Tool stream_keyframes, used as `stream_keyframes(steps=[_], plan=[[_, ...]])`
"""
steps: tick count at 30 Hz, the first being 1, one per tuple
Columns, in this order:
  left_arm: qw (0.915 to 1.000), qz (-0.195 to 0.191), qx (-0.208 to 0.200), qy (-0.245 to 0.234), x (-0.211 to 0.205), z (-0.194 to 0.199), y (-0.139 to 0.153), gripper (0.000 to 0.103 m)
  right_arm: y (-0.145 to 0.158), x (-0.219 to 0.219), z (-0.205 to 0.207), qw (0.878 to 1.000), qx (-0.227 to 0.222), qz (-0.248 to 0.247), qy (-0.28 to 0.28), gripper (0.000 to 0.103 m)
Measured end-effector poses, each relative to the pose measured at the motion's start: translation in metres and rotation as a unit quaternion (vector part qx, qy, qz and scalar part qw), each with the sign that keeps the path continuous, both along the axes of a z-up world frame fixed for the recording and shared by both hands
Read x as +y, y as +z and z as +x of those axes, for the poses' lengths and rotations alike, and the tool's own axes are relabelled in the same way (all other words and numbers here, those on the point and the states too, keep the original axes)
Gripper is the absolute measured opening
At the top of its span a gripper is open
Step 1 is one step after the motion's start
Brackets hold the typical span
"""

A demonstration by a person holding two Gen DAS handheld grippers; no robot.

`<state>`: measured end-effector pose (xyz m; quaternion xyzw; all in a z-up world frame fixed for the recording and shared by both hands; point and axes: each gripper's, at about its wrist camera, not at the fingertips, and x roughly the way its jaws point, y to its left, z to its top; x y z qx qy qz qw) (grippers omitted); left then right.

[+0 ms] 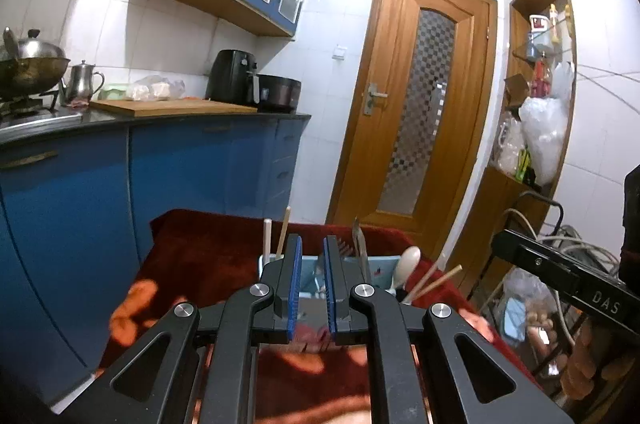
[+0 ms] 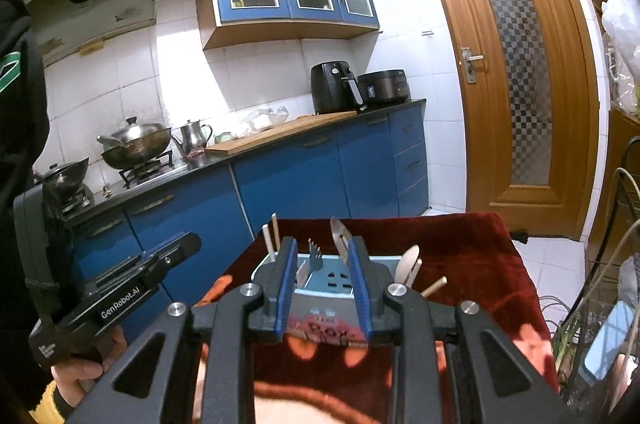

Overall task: Organize utensils
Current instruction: 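Withdraw both open tools away from the caddy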

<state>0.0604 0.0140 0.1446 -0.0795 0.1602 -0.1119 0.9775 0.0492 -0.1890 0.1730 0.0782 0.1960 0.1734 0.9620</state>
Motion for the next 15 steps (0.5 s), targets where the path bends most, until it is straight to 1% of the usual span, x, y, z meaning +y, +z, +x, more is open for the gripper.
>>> stream_keyframes(steps=[5, 13, 15], plan=[[0.9997, 0.016, 0.014, 0.009, 0.000, -0.023, -0.006, 0.011, -0.010, 0.001, -0.025, 1.000, 0.002, -0.001, -0.005, 0.029], [0.9984, 0.036, 0.034, 0.027, 0.003, -0.054, -0.037, 0.011, -0.045, 0.002, -0.056, 1.000, 0.015, -0.012, -0.022, 0.029], [0.9975, 0.047, 0.037, 0.038, 0.003, -0.058, -0.048, 0.011, -0.055, 0.004, -0.060, 0.999, 0.019, -0.017, -0.022, 0.029]])
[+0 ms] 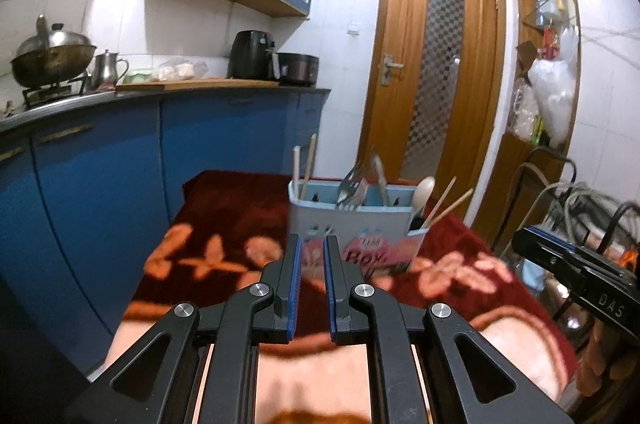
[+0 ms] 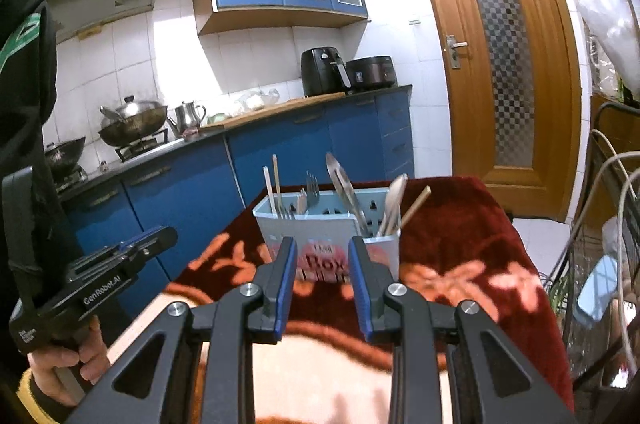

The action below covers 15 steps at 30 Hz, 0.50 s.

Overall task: Organize utensils
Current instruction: 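Withdraw both open tools away from the caddy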

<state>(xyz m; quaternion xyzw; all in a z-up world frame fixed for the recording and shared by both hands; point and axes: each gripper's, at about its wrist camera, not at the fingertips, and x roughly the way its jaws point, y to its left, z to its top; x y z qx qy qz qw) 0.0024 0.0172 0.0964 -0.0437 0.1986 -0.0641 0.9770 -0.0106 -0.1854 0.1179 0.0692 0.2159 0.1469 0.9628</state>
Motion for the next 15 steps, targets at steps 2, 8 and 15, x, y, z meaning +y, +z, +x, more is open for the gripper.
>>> stream_keyframes(steps=[2, 8, 15], plan=[[0.9999, 0.011, 0.000, 0.009, 0.000, -0.002, -0.010, 0.011, -0.012, 0.001, -0.002, 1.000, 0.007, -0.003, -0.003, 0.029], [0.9996, 0.024, -0.005, 0.012, -0.004, 0.001, -0.040, 0.011, -0.048, 0.004, -0.008, 1.000, 0.006, -0.018, -0.009, 0.030], [0.9994, 0.031, -0.003, 0.016, -0.009, 0.006, -0.061, 0.011, -0.081, 0.002, -0.010, 0.999, 0.003, -0.024, -0.028, 0.036]])
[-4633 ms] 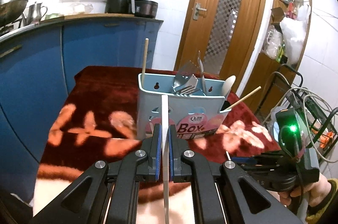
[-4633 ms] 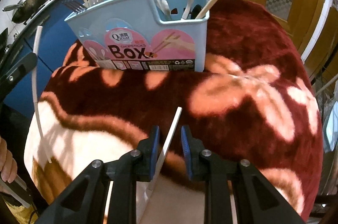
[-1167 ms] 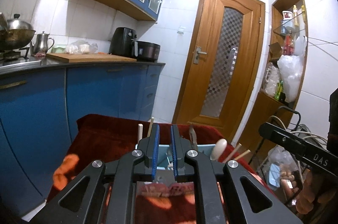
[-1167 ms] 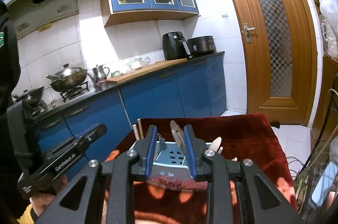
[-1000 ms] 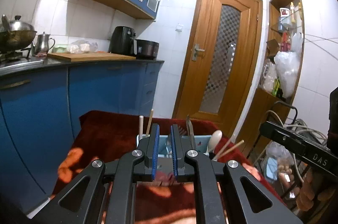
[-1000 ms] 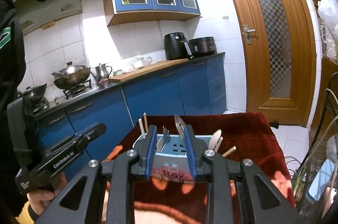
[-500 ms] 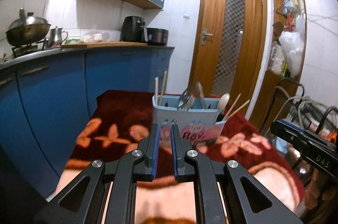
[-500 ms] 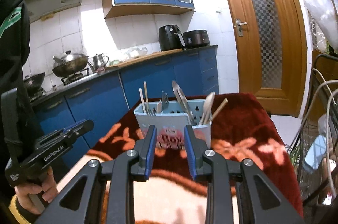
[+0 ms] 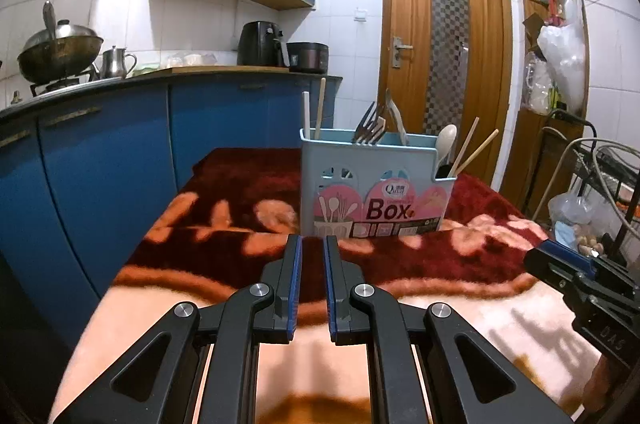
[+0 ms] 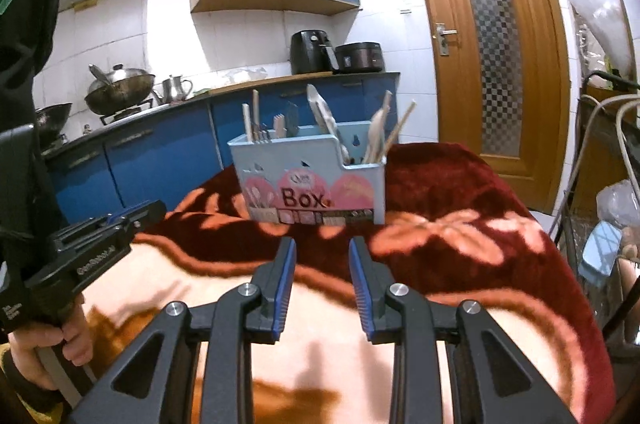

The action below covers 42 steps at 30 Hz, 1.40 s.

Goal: Organize utensils

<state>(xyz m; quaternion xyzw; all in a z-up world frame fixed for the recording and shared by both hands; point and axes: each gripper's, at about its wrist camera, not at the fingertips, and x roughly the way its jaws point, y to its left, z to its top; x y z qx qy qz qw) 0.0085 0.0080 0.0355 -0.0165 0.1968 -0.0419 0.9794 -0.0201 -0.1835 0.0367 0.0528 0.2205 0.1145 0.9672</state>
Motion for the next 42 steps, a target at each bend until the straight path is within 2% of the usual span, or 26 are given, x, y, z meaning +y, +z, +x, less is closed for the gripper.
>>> stream_keyframes(steps=[5, 6, 7, 9, 10, 42], plan=[[0.9999, 0.005, -0.004, 0.008, -0.004, 0.001, -0.005, 0.011, -0.010, -0.007, 0.004, 1.000, -0.001, 0.000, -0.017, 0.043], [0.9999, 0.008, -0.006, 0.014, -0.005, 0.000, -0.004, 0.014, -0.012, -0.008, 0.005, 1.000, -0.001, 0.004, -0.016, 0.046], [0.9997, 0.010, -0.008, 0.018, -0.005, 0.001, -0.005, 0.018, -0.013, -0.009, 0.006, 1.000, -0.001, 0.006, -0.018, 0.049], [0.9995, 0.009, -0.012, 0.028, -0.004, -0.001, -0.004, 0.045, -0.013, -0.010, 0.006, 1.000, -0.002, 0.005, -0.022, 0.054], [0.9993, 0.008, -0.016, 0.031, -0.003, -0.002, -0.004, 0.046, -0.013, -0.010, 0.005, 1.000, -0.004, 0.006, -0.021, 0.054], [0.9988, 0.008, -0.005, 0.049, -0.001, -0.001, -0.008, 0.047, -0.015, -0.008, 0.002, 1.000, -0.013, -0.002, -0.021, 0.056]])
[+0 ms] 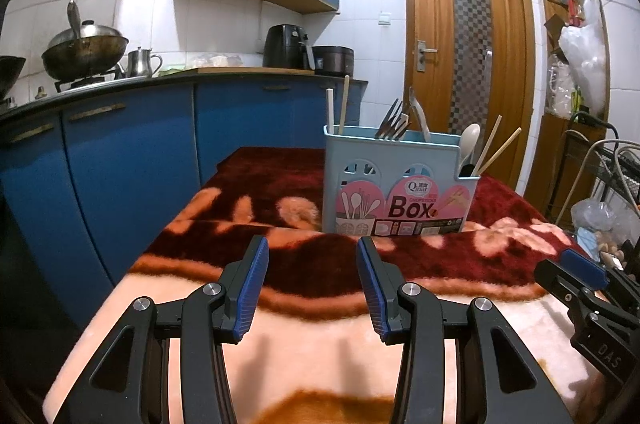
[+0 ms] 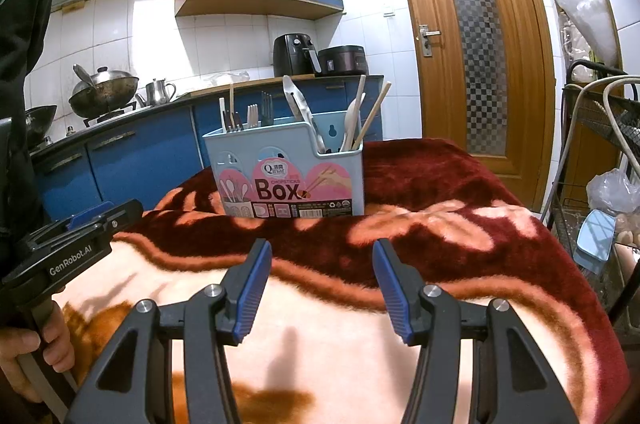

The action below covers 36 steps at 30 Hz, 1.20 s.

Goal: Organize utensils

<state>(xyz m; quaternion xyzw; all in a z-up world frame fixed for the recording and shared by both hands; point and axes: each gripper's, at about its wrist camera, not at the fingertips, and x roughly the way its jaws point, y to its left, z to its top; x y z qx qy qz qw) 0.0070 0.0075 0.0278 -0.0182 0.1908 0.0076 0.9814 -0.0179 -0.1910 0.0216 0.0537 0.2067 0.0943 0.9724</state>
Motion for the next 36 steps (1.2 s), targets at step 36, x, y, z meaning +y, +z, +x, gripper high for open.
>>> stream_keyframes(steps=[36], plan=[[1.0000, 0.008, -0.005, 0.000, -0.0049, -0.0024, 0.0003, 0.047, 0.0006, -0.0010, 0.0003, 1.000, 0.000, 0.000, 0.001, 0.056]])
